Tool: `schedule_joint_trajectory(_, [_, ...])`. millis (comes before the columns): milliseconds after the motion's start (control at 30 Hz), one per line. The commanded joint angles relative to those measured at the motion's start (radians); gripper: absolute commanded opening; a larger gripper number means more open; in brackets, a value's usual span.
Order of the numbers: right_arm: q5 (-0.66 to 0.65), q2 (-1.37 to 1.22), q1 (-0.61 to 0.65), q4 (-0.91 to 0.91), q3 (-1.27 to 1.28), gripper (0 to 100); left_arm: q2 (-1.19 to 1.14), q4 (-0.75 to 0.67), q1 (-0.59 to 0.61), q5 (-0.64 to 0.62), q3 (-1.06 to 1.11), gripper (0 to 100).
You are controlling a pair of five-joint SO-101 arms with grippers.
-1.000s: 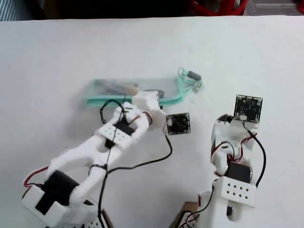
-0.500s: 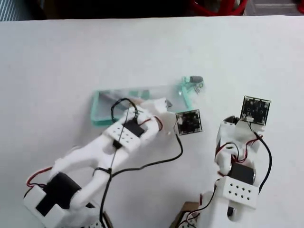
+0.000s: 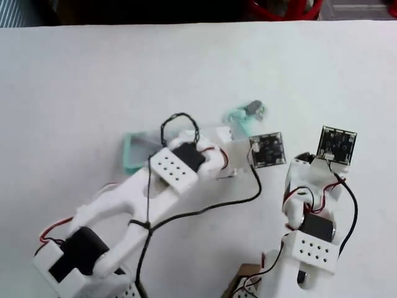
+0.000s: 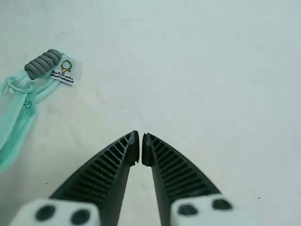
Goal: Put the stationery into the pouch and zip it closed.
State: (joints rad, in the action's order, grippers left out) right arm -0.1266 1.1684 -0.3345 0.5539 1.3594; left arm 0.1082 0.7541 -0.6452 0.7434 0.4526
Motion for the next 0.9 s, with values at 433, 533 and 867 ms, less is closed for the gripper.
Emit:
schedule_joint_trajectory(433, [0.005,0.027,-0.005,-0.013,-0.006,2.0,0.328,0.414,0.048,0.026,-0.319,17])
schedule_joint_trajectory(533, [0.005,0.027,-0.005,-0.013,-0.006,2.0,0.394,0.528,0.042,0.026,-0.351,17])
schedule_joint_trajectory(867, [0.005,0.021,-0.008,-0.018,-0.006,1.9,0.424,0.310,0.127,0.028,0.338,14])
